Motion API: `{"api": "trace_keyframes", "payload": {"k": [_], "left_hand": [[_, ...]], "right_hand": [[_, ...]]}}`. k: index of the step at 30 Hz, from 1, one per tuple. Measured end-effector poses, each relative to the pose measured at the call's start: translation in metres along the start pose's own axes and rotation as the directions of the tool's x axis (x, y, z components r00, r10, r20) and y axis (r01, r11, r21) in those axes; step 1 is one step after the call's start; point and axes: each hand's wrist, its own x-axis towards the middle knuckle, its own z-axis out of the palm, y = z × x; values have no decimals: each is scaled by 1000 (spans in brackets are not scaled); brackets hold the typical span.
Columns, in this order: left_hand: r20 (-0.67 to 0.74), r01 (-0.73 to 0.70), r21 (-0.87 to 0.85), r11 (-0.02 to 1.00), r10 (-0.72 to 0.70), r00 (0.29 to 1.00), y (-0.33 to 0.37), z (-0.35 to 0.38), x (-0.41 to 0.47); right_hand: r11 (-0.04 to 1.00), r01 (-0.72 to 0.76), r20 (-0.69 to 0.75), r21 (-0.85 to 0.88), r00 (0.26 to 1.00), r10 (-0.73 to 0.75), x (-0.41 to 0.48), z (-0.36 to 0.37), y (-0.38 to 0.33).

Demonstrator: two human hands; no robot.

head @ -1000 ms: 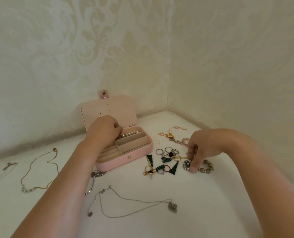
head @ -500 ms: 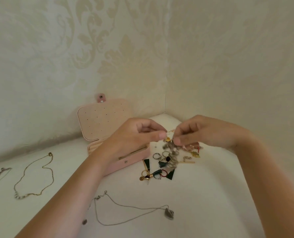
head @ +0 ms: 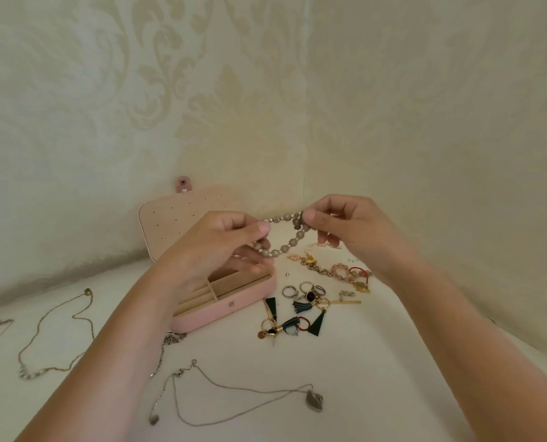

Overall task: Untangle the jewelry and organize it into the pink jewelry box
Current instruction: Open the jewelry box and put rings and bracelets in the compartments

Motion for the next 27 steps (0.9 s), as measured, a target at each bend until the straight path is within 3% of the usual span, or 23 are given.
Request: {"api": "trace_keyframes", "payload": {"k": [3,7,13,22,27], "left_hand": [[-78,58,154,986,-46,996,-4,-15,3],[-151,111,352,929,-61,987,-15,-29,8],[-140,145,661,737,-69,988,-26,-37,13],[-99,146,821,552,-115,988,-32,-34,12],[-136,138,831,539,-44,990,-32,-32,14]], "right_hand": [[992,-75,-26,-104,997,73,2,23,14],[990,-67,-38,-120,997,63,7,43,32],[954,-20,-21,-300,1000,14,6,64,49],[882,72,34,-467,997,-64,8,73,57],[851,84,50,-518,996,-68,10,68,56]]}}
